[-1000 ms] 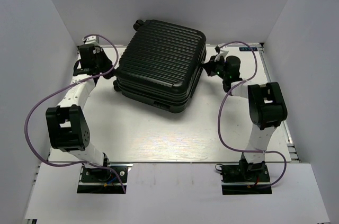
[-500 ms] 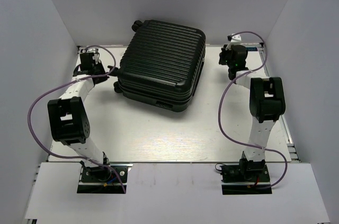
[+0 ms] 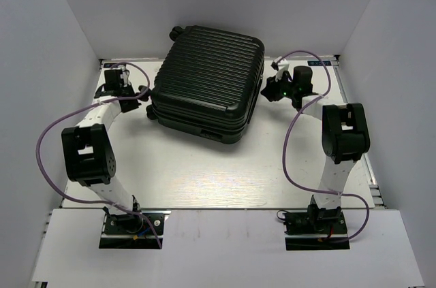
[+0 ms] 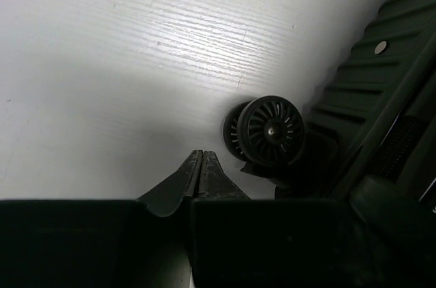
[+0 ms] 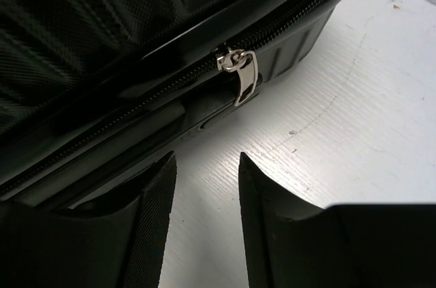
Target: Pack the luggage
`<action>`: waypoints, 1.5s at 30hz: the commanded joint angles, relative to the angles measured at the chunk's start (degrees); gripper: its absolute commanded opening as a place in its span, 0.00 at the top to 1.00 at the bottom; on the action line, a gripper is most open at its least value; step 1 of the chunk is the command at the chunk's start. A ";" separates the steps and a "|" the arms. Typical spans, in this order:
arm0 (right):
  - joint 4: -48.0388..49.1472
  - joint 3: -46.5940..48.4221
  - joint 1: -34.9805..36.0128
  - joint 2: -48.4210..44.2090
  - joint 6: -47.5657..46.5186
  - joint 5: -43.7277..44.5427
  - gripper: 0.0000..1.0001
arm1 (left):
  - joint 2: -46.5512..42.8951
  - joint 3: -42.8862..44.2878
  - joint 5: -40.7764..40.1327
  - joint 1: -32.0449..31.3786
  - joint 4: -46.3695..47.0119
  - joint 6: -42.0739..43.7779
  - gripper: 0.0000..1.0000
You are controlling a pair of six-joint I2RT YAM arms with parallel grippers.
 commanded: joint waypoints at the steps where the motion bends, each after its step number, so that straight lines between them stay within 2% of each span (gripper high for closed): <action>1: 3.73 1.65 -0.30 -1.24 0.24 -1.19 0.55 | -5.40 0.60 -3.01 0.85 -2.98 -0.58 0.95; 2: 4.00 2.26 -0.13 -1.24 0.43 -0.57 0.53 | -7.67 0.51 -2.93 1.55 -3.51 -0.93 0.65; 4: 5.31 2.35 -0.21 -1.33 0.60 0.23 0.53 | -9.35 0.33 -2.66 1.91 -4.47 -0.85 0.55; 5: 6.36 2.53 -0.21 -1.16 0.69 0.41 0.53 | -11.71 0.51 -2.66 2.00 -5.43 -0.76 0.41; 7: 6.90 3.23 0.05 -0.28 1.31 0.84 0.53 | -13.13 1.47 -1.70 2.17 -7.19 -0.41 0.30; 11: 7.69 5.51 0.40 1.39 2.01 1.20 0.52 | -15.07 4.28 1.89 1.91 -10.45 -0.58 0.24; 13: 7.87 7.01 0.67 2.18 2.19 1.55 0.52 | -14.28 6.39 4.71 1.65 -12.03 -2.07 0.17; 14: 7.95 7.36 0.93 3.14 2.27 2.07 0.52 | -13.85 7.44 7.85 1.65 -12.30 -2.42 0.06; 15: 8.13 8.49 1.02 3.33 2.19 2.25 0.52 | -12.54 8.50 8.58 1.30 -13.60 -3.30 0.00; 24: 8.66 9.83 2.34 5.52 0.96 4.61 0.53 | -4.10 15.18 13.85 -2.12 -17.22 -7.61 0.00; 28: 9.44 10.00 3.04 6.14 0.08 6.29 0.55 | -0.76 16.50 12.81 -3.62 -17.22 -10.34 0.00; 31: 9.36 10.61 3.48 6.58 -0.01 8.40 0.62 | 1.00 17.21 10.61 -5.11 -17.05 -12.53 0.00; 34: 10.59 10.44 3.92 6.85 0.25 9.29 0.73 | 1.63 17.21 5.87 -6.00 -16.52 -12.71 0.11; 35: 12.16 9.22 4.18 6.84 1.03 9.28 0.86 | 1.63 17.21 4.56 -7.83 -16.26 -12.54 0.26; 37: 15.76 7.98 4.09 6.32 2.18 9.02 0.97 | 1.45 16.77 4.19 -8.19 -15.73 -12.88 0.44; 38: 18.21 6.32 4.10 6.23 3.14 9.11 1.00 | 1.45 16.51 4.54 -8.20 -14.68 -13.24 0.66; 40: 21.65 4.65 4.10 5.70 4.90 8.93 1.00 | 1.36 15.98 4.37 -8.20 -13.89 -13.76 0.92; 41: 24.80 3.68 4.18 5.70 6.56 9.63 1.00 | 1.28 15.80 4.20 -8.20 -13.45 -13.94 1.00; 45: 27.20 4.28 4.27 5.96 10.69 17.08 1.00 | 1.45 15.63 3.32 -8.28 -13.18 -13.76 1.00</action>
